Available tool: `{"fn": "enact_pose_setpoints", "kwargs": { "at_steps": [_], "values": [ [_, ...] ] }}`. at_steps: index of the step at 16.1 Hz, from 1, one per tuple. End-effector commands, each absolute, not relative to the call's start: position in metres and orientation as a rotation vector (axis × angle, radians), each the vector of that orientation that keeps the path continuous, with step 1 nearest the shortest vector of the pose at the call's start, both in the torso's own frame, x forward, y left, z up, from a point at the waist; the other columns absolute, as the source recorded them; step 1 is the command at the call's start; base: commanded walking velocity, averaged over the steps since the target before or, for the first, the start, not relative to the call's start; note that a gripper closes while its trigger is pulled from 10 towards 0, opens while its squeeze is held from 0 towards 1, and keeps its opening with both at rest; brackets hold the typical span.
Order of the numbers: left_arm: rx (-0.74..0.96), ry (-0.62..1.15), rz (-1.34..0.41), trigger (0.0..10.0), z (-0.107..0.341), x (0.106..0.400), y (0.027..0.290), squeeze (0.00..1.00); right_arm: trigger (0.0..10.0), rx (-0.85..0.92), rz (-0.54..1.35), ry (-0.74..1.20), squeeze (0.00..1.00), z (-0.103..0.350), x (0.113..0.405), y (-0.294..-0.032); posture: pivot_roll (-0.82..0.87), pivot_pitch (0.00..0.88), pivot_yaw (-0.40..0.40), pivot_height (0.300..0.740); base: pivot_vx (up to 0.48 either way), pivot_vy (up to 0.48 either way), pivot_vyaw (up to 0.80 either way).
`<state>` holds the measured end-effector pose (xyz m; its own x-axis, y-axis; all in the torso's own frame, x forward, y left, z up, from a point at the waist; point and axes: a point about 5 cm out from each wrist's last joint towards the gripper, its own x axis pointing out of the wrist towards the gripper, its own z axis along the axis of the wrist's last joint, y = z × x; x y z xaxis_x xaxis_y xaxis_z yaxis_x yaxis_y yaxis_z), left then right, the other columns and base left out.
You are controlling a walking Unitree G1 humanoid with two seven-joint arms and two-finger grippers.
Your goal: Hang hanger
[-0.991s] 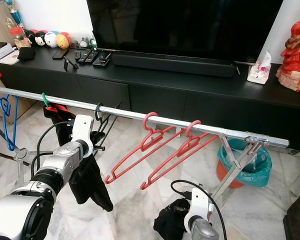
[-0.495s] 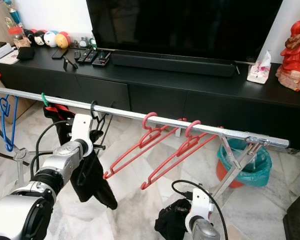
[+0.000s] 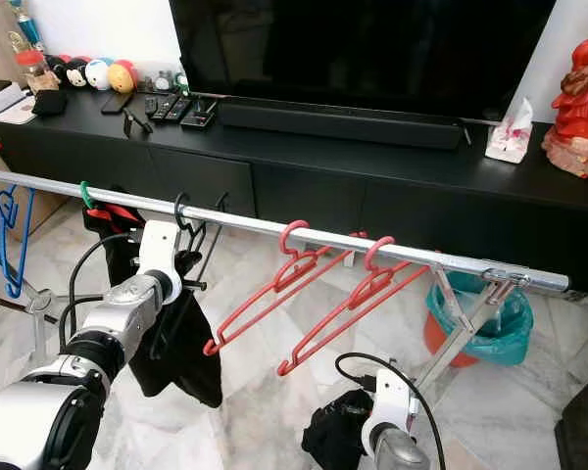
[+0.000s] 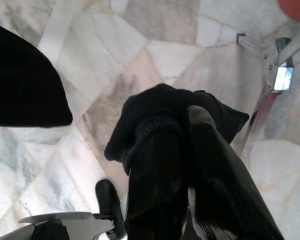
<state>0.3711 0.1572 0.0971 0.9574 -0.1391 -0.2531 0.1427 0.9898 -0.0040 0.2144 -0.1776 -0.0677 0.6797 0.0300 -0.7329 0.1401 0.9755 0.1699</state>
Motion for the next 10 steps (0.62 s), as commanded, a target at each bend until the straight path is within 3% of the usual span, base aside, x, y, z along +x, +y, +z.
{"fn": "enact_pose_setpoints", "kwargs": {
  "at_steps": [1, 2, 3, 4, 5, 6, 10],
  "values": [
    [-0.016, 0.173, -0.107, 0.0, 0.105, 0.371, 0.163, 0.0, 10.0, 0.224, -0.06, 0.825, 0.0, -0.068, 0.215, -0.175, -0.08, 0.0, 0.031, 0.719, 0.0, 0.0, 0.0],
    [-0.026, 0.145, -0.105, 0.0, 0.107, 0.371, 0.164, 0.0, 10.0, 0.224, -0.06, 0.826, 0.0, -0.068, 0.214, -0.175, -0.08, 0.0, 0.031, 0.719, 0.0, 0.0, 0.0],
    [-0.032, 0.108, -0.109, 2.7, 0.11, 0.369, 0.165, 0.0, 10.0, 0.224, -0.06, 0.829, 0.0, -0.069, 0.214, -0.174, -0.08, 0.0, 0.032, 0.719, 0.0, 0.0, 0.0],
    [-0.029, 0.1, -0.114, 2.7, 0.109, 0.368, 0.165, 0.0, 10.0, 0.224, -0.06, 0.83, 0.0, -0.069, 0.213, -0.174, -0.08, 0.0, 0.032, 0.719, 0.0, 0.0, 0.0],
    [-0.018, 0.095, -0.116, 7.3, 0.108, 0.366, 0.166, 0.0, 10.0, 0.225, -0.06, 0.832, 0.0, -0.069, 0.213, -0.173, -0.08, 0.0, 0.032, 0.719, 0.0, 0.0, 0.0],
    [0.002, 0.088, -0.117, 10.0, 0.103, 0.361, 0.168, 0.0, 10.0, 0.224, -0.059, 0.836, 0.0, -0.07, 0.212, -0.172, -0.08, 0.0, 0.034, 0.719, 0.0, 0.0, 0.0],
    [0.016, 0.072, -0.108, 10.0, 0.086, 0.34, 0.178, 0.0, 10.0, 0.223, -0.059, 0.849, 0.0, -0.073, 0.206, -0.171, -0.09, 0.0, 0.036, 0.719, 0.0, 0.0, 0.0]
  ]
}}
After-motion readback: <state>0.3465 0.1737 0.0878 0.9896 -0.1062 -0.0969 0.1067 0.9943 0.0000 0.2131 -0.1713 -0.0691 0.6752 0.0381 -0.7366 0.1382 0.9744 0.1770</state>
